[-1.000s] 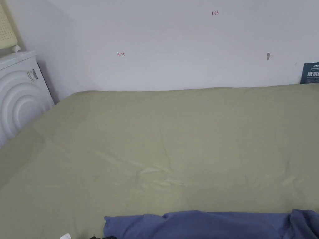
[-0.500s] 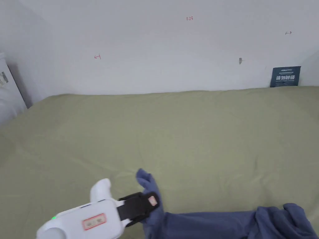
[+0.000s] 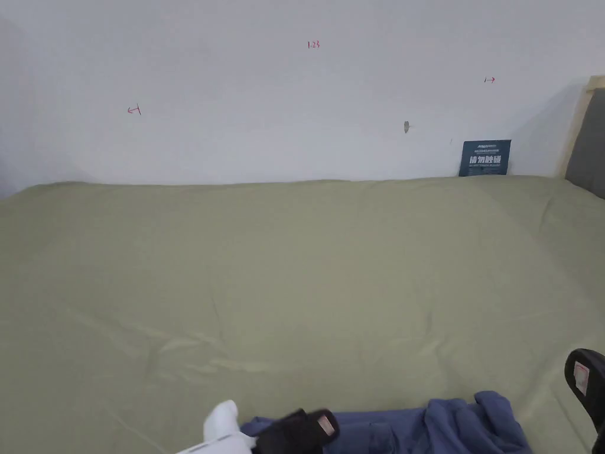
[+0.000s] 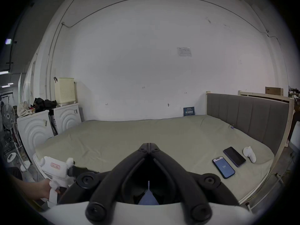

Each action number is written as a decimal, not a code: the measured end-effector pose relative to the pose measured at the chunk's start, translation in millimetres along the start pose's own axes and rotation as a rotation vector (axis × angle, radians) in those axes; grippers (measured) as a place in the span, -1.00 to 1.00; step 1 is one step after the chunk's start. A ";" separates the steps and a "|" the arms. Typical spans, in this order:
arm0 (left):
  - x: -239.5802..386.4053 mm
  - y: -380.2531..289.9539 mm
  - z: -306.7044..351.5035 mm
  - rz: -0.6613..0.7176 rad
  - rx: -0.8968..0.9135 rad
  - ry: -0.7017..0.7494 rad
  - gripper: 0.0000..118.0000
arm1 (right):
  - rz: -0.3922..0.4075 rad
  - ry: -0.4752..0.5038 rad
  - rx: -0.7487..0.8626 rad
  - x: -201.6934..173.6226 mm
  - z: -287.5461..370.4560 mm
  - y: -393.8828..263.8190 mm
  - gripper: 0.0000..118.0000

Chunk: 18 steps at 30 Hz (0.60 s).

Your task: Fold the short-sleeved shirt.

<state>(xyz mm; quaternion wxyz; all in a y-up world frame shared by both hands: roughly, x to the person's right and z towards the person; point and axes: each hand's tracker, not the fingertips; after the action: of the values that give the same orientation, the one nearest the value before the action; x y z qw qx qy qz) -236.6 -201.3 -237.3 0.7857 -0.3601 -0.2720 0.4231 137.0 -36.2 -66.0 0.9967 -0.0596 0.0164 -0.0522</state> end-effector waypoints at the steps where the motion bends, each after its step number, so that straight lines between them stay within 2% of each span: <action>1: -3.0 4.8 2.7 0.005 0.049 -0.011 0.66 | -0.006 0.011 -0.004 -0.6 -0.9 -0.6 -1.00; 3: -15.9 10.5 -0.9 0.048 0.059 0.017 0.58 | -0.003 0.030 -0.013 -3.4 -2.8 -3.2 -1.00; 4: -22.7 9.0 -8.7 0.080 0.036 0.019 0.40 | 0.006 0.037 -0.019 -5.6 -2.3 -3.6 -1.00; 6: -26.6 -0.4 -24.3 0.075 0.011 0.077 -0.88 | 0.025 0.045 -0.018 -8.8 -0.2 -5.2 -1.00; 7: -30.5 -7.1 -31.8 0.066 0.020 0.074 -0.99 | 0.033 0.046 -0.015 -9.9 1.2 -5.5 -1.00; 10: -28.3 -37.3 -56.4 0.098 -0.051 -0.031 -1.00 | 0.025 0.051 -0.012 -9.5 4.5 -3.7 -1.00; 12: -25.7 -58.6 -76.1 0.066 -0.110 -0.021 -1.00 | 0.022 0.049 -0.012 -9.8 6.5 -1.8 -1.00; 14: -28.1 -85.6 -94.1 0.090 -0.177 0.028 -1.00 | 0.026 0.046 -0.012 -11.7 8.6 0.4 -1.00; 18: -29.4 -109.9 -99.5 0.095 -0.070 -0.029 -1.00 | 0.049 0.058 -0.003 -14.8 13.1 4.5 -1.00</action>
<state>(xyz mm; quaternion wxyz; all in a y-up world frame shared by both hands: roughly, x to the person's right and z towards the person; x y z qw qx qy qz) -126.8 -302.1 -212.4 0.7479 -0.3936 -0.2805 0.4551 123.3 -28.6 -53.1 0.9967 -0.0591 0.0467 -0.0296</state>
